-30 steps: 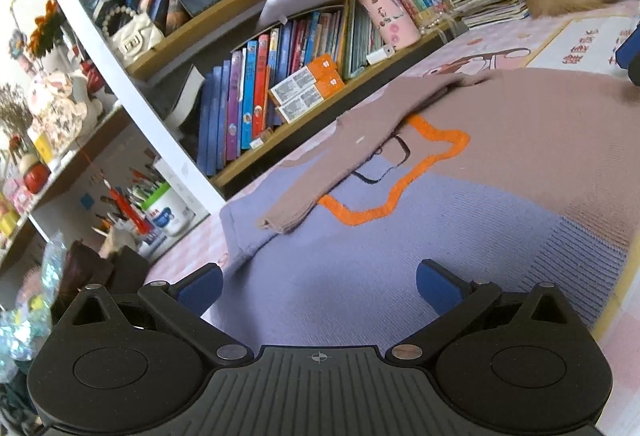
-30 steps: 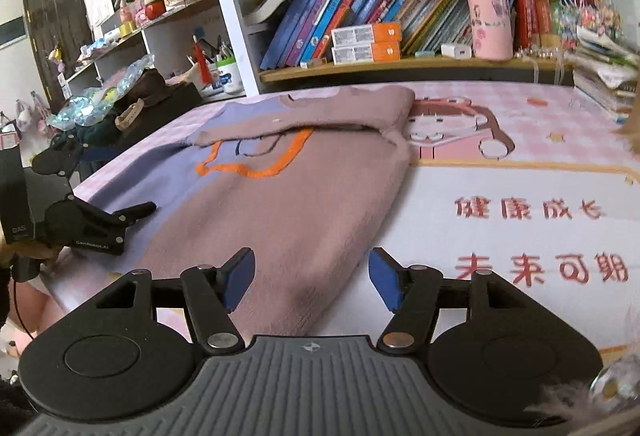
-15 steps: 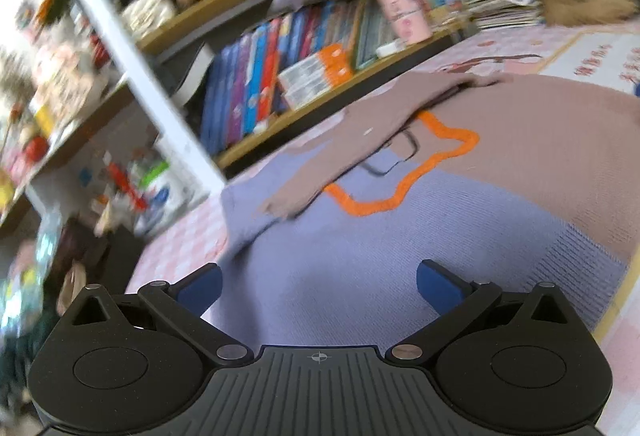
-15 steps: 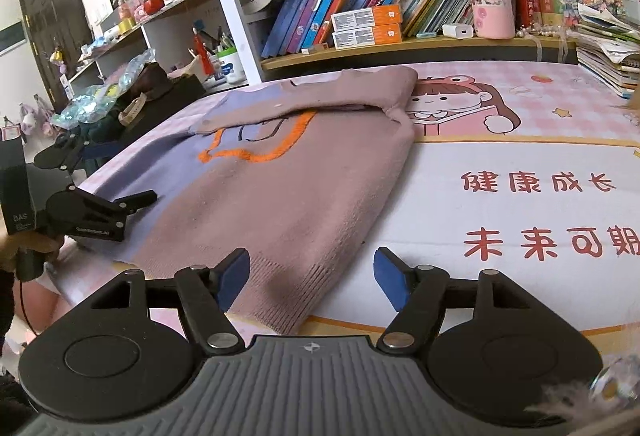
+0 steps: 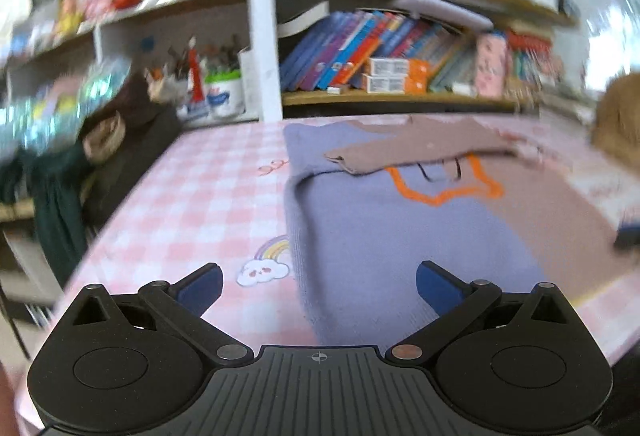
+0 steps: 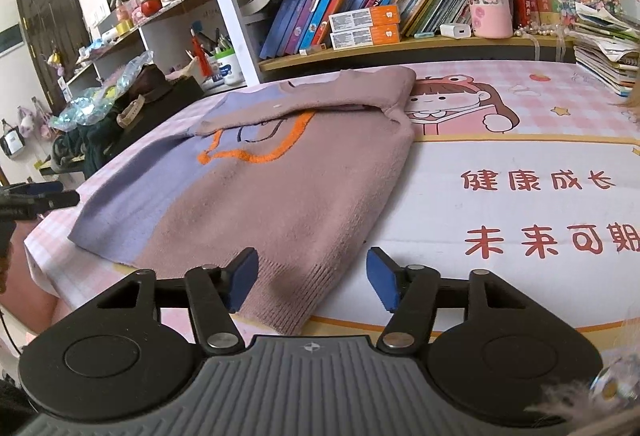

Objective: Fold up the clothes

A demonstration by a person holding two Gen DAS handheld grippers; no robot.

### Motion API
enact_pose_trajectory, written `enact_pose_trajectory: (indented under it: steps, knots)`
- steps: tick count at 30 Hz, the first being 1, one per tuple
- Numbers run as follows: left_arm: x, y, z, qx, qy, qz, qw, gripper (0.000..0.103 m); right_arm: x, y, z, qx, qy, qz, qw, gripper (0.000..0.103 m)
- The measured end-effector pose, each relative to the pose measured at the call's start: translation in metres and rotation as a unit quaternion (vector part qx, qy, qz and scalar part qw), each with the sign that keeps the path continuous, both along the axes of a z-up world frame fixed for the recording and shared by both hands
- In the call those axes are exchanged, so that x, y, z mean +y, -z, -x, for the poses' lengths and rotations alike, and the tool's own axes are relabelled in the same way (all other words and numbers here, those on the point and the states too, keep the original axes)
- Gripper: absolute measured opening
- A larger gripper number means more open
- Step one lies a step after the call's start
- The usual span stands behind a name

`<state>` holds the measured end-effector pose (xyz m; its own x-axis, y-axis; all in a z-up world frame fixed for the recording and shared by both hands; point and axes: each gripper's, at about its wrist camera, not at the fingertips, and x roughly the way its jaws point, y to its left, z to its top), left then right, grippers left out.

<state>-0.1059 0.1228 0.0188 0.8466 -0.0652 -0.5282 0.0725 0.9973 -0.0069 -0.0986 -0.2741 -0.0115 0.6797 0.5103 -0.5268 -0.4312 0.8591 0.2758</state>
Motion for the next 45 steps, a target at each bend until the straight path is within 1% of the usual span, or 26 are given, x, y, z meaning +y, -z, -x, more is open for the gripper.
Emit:
enact_pose_trajectory:
  steps: [3,7,8,9,11,12,13,14,15,16,18,20,23,27,28,29,30,31,32,33,34,37,41,43,44,45]
  knots:
    - [0.006,0.005,-0.005,0.014,-0.004,0.045,0.9989,0.103,-0.002,0.000,-0.001,0.002,0.004,-0.002,1.000,0.051]
    - [0.008,0.012,-0.010,0.022,-0.025,0.054,0.9980,0.102,-0.006,0.002,-0.002,0.005,0.010,-0.009,1.000,0.043]
    - [0.009,0.013,-0.011,0.023,-0.025,0.056,0.9979,0.101,-0.007,0.002,-0.002,0.006,0.012,-0.011,1.000,0.041]
    - [0.008,0.014,-0.011,0.024,-0.022,0.057,0.9979,0.097,-0.007,0.002,-0.003,0.006,0.013,-0.012,1.000,0.039]
    - [0.008,0.016,-0.012,0.027,-0.016,0.059,0.9978,0.089,-0.007,0.003,-0.004,0.008,0.015,-0.014,1.000,0.032]
    - [0.008,0.017,-0.012,0.028,-0.013,0.060,0.9977,0.070,-0.007,0.003,-0.005,0.008,0.015,-0.015,1.000,0.030]
    - [0.007,0.018,-0.013,0.029,-0.010,0.061,0.9977,0.040,-0.006,0.003,-0.005,0.008,0.014,-0.015,1.000,0.025]
    - [0.007,0.020,-0.013,0.030,-0.006,0.061,0.9977,0.031,-0.004,0.003,-0.004,0.003,0.012,-0.007,1.000,0.020]
    - [0.006,0.021,-0.014,0.030,-0.003,0.062,0.9976,0.028,-0.001,0.003,-0.003,-0.003,0.009,0.001,1.000,0.017]
    - [0.006,0.022,-0.014,0.030,0.001,0.062,0.9976,0.019,0.001,0.003,-0.003,-0.008,0.007,0.010,1.000,0.016]
    - [0.003,0.018,-0.011,0.017,0.012,0.070,0.9973,0.012,0.006,0.001,-0.001,-0.024,0.000,0.016,1.000,0.011]
    - [-0.003,0.007,-0.005,-0.008,0.032,0.082,0.9961,0.012,0.003,-0.005,-0.002,-0.030,-0.010,-0.028,0.999,0.010]
    - [-0.011,-0.007,-0.004,-0.027,0.048,0.075,0.9957,0.012,-0.003,-0.012,-0.006,-0.028,-0.019,-0.088,0.996,0.010]
    - [-0.005,-0.003,-0.006,-0.015,0.029,0.067,0.9972,0.012,-0.003,-0.010,-0.008,-0.011,-0.010,-0.076,0.997,0.010]
    - [-0.003,-0.001,-0.006,-0.011,0.024,0.065,0.9975,0.016,-0.004,-0.008,-0.008,-0.005,-0.008,-0.074,0.997,0.010]
    - [-0.001,0.001,-0.007,-0.008,0.018,0.063,0.9978,0.017,-0.005,-0.007,-0.009,-0.001,-0.006,-0.075,0.997,0.010]
    - [0.001,0.002,-0.007,-0.004,0.012,0.062,0.9980,0.019,-0.006,-0.006,-0.010,0.002,-0.005,-0.077,0.997,0.010]
    - [0.002,0.004,-0.008,-0.001,0.005,0.057,0.9983,0.031,-0.006,-0.006,-0.010,0.005,-0.004,-0.078,0.997,0.010]
    - [0.004,0.004,-0.008,0.000,-0.003,0.050,0.9988,0.038,-0.007,-0.005,-0.010,0.007,-0.003,-0.076,0.997,0.013]
    - [0.004,0.005,-0.008,0.001,-0.011,0.042,0.9991,0.053,-0.007,-0.004,-0.010,0.009,-0.001,-0.074,0.997,0.014]
    - [0.004,0.007,-0.009,0.003,-0.015,0.037,0.9992,0.061,-0.007,-0.003,-0.010,0.011,0.001,-0.072,0.997,0.014]
    - [0.006,0.013,-0.010,0.012,-0.014,0.039,0.9991,0.061,-0.007,0.001,-0.011,0.019,0.008,-0.061,0.998,0.021]
    - [0.008,0.021,-0.013,0.025,-0.013,0.043,0.9987,0.056,-0.010,0.006,-0.013,0.031,0.015,-0.061,0.998,0.023]
    - [0.009,0.025,-0.016,0.030,-0.009,0.054,0.9981,0.041,-0.011,0.007,-0.015,0.033,0.015,-0.066,0.997,0.023]
    - [0.010,0.027,-0.018,0.032,-0.004,0.062,0.9976,0.037,-0.011,0.008,-0.016,0.034,0.014,-0.069,0.997,0.023]
    - [0.010,0.029,-0.020,0.034,0.005,0.073,0.9967,0.025,-0.010,0.008,-0.017,0.035,0.013,-0.071,0.997,0.023]
